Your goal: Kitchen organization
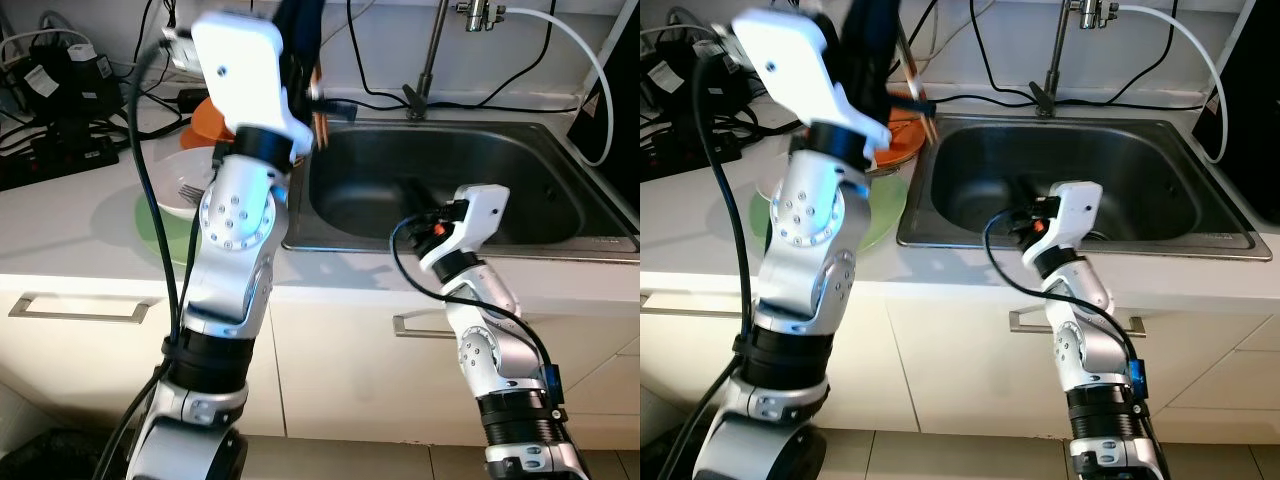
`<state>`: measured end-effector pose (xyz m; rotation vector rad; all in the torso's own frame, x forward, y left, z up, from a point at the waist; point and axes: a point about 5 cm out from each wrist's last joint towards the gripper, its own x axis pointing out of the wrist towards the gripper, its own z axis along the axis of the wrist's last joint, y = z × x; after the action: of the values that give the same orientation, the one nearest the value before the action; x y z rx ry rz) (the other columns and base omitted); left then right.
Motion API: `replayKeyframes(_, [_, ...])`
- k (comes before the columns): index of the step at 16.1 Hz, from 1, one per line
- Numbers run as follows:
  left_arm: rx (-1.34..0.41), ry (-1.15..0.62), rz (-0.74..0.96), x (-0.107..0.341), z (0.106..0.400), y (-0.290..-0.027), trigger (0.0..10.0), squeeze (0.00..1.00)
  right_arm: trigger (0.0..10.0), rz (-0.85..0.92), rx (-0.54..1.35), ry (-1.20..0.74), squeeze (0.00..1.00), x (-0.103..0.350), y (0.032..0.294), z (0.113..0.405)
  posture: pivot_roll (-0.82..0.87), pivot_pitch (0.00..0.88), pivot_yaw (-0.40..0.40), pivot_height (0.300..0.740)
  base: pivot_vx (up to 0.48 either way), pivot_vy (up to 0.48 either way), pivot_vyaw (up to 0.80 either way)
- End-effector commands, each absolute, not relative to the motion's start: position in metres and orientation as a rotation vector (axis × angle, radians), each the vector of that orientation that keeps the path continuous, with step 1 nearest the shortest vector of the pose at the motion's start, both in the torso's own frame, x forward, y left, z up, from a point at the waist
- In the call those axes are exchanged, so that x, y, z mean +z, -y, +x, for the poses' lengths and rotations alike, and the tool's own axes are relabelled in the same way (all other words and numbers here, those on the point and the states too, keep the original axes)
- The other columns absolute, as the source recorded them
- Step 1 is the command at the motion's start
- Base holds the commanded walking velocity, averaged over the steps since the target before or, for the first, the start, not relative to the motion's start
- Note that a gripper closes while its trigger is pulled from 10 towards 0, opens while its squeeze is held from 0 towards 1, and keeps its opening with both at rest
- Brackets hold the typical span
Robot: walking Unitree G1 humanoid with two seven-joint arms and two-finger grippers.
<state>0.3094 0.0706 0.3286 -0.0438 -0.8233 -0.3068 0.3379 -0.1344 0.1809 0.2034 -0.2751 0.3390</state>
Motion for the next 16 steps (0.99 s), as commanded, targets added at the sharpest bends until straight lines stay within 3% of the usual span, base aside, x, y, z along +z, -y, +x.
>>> replayKeyframes(1, [-0.332,0.824,-0.039,0.329,0.308,-0.067,10.0,0.0,10.0,0.164,0.291,0.27,1.0,0.181,0.141,0.342,0.0,0.0,0.022,0.74,0.0,0.0,0.0])
replayKeyframes(10, [-0.482,0.685,-0.133,0.308,0.311,-0.051,10.0,0.0,10.0,0.091,0.37,0.292,1.0,0.181,0.122,0.338,-0.01,0.0,0.03,0.74,0.0,0.0,0.0])
replayKeyframes(11, [-0.487,0.674,-0.16,0.307,0.311,-0.05,10.0,0.0,10.0,0.089,0.38,0.297,0.95,0.182,0.119,0.337,-0.01,0.0,0.031,0.74,0.0,0.0,0.0])
replayKeyframes(12, [-0.495,0.664,-0.161,0.305,0.311,-0.049,10.0,0.0,10.0,0.069,0.417,0.295,0.0,0.181,0.113,0.336,-0.01,0.0,0.031,0.74,0.0,0.0,0.0])
replayKeyframes(16, [-0.51,0.663,-0.125,0.303,0.308,-0.048,10.0,0.0,10.0,0.065,0.462,0.299,0.0,0.179,0.1,0.331,0.0,0.01,0.032,0.74,0.0,0.0,0.0])
